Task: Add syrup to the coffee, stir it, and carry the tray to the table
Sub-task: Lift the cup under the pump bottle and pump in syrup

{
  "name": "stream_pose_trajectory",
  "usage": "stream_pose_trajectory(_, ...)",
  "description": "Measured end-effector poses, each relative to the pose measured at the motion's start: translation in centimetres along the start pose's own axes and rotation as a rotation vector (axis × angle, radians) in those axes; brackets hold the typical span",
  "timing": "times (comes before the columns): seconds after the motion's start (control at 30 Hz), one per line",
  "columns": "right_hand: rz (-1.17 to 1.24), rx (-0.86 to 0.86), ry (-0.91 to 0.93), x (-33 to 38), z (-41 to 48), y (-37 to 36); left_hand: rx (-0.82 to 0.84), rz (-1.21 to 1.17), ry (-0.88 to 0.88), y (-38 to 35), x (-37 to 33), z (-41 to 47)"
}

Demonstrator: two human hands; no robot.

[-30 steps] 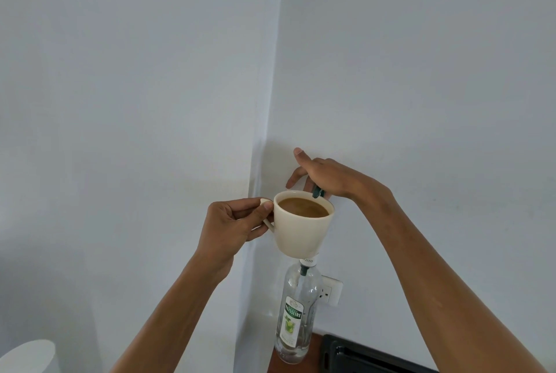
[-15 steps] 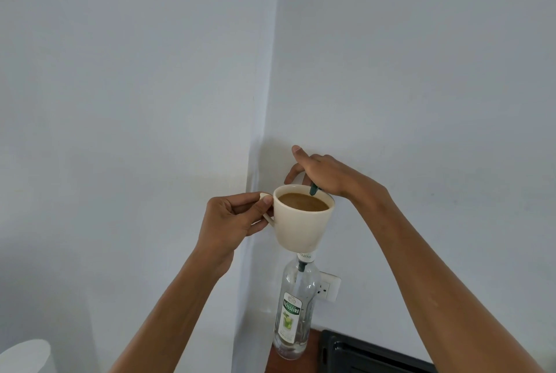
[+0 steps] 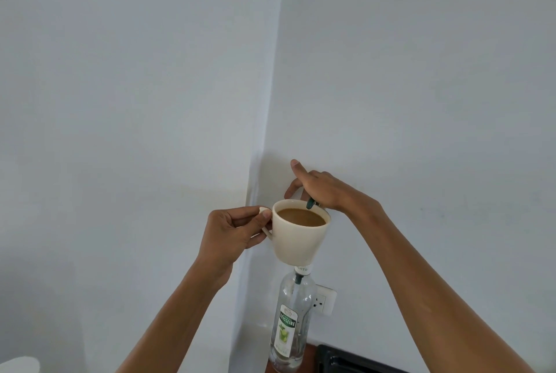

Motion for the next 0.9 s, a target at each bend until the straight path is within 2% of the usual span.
stream_pose_trajectory(0.4, 0.046, -0.012, 0.018, 0.1, 0.0, 0.6, -0.005, -0.002, 0.006, 0.3, 0.4, -0.6)
stream_pose_trajectory(0.53, 0.101, -0.096, 0.057, -0.2, -0.7, 1.9, -0.009, -0.012, 0.009, 0.3, 0.6, -1.0)
stream_pose_trajectory(0.73, 0.226, -0.349, 0.156, -1.7, -4.9, 4.7, -0.008, -0.031, 0.011, 0.1, 1.2, -1.6)
stream_pose_trajectory(0.9, 0.354, -0.345, 0.152, -4.5, -9.0, 2.6, -0.010, -0.018, 0.031, -0.4, 2.6, -2.3)
Point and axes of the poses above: each hand's wrist, its own z-axis towards the middle knuckle, its own y-axis out of the back of the hand, x = y × z, the point moved 7 cm from there along z, towards the middle knuckle, and after that the axes turned 6 degrees about y, right-handed, at the moved point
